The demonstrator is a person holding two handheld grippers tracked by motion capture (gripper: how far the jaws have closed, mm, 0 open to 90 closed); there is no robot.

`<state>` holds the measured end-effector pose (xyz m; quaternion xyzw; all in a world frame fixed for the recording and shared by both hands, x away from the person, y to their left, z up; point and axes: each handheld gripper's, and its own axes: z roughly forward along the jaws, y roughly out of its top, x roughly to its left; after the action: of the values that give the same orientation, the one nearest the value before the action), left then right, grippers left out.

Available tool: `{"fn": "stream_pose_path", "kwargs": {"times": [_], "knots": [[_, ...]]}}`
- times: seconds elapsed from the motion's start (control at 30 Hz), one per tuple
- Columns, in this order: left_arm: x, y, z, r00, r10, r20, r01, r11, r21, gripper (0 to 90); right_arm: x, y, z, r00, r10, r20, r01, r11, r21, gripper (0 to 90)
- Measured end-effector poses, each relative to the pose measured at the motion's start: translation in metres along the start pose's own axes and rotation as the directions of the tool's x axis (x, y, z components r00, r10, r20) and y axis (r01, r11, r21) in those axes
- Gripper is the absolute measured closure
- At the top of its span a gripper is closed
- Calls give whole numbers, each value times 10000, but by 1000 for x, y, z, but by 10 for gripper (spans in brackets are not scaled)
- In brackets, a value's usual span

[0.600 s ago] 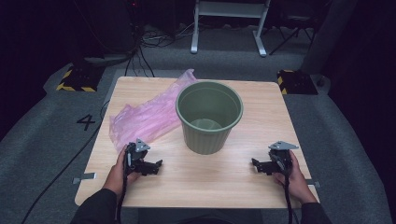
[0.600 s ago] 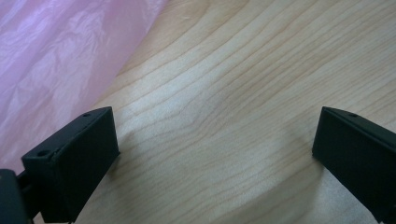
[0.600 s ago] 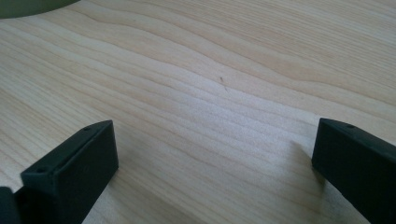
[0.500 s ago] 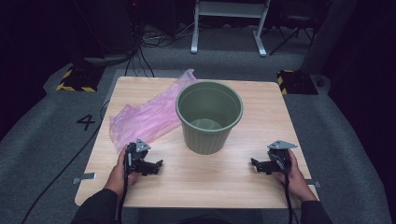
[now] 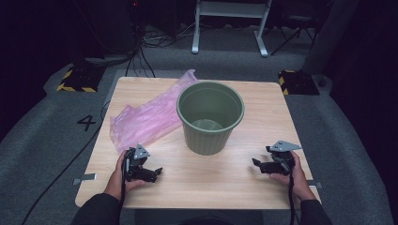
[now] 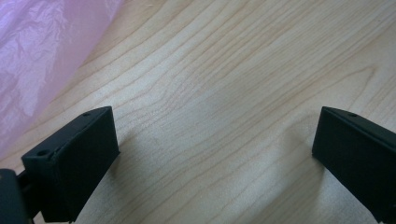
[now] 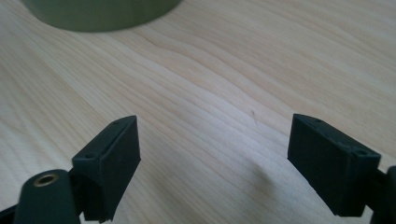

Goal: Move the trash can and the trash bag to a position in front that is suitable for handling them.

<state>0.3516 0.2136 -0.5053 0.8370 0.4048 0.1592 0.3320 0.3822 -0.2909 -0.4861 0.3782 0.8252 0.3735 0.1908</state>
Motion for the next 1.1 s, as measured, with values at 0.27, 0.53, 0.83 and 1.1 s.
{"fn": "stream_pose_path", "kwargs": {"times": [0.27,0.53,0.83,1.1], "knots": [[0,-2,-2,9998,152,153,-152,9999,6,4,11,33,-22,9977,-575,-362,527,9913,-1207,221],[1,-2,-2,9995,212,214,-211,9998,-10,5,28,91,-53,9829,-1701,-701,1533,9681,-1983,191],[1,-2,-2,9995,218,221,-217,9998,-7,5,39,129,-67,9704,-2347,-574,2152,9476,-2360,207],[1,-3,-2,9995,227,237,-226,9997,-26,5,47,148,-65,9619,-2616,-801,2341,9384,-2540,199]]}}
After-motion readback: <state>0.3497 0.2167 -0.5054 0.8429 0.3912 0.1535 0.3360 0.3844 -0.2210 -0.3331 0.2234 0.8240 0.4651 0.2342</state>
